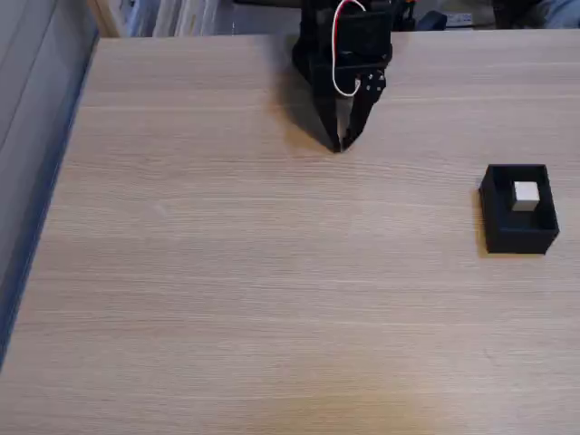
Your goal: Pick a white block and place it in the black box.
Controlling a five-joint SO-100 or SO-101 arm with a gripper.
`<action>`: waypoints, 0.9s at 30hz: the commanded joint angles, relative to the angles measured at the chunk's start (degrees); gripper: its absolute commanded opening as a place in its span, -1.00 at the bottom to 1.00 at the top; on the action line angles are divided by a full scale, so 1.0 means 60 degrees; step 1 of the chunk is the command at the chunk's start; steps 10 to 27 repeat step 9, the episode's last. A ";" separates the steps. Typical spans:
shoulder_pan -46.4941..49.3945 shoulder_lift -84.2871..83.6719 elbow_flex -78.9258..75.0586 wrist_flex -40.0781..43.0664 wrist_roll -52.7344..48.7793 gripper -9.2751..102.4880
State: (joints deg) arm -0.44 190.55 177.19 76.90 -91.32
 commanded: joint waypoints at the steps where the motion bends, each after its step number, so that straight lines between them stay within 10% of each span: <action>1: 0.0059 0.0059 0.0132 0.0059 -0.0088 -0.83; 27: 0.0059 0.0059 0.0132 0.0059 -0.0088 -0.79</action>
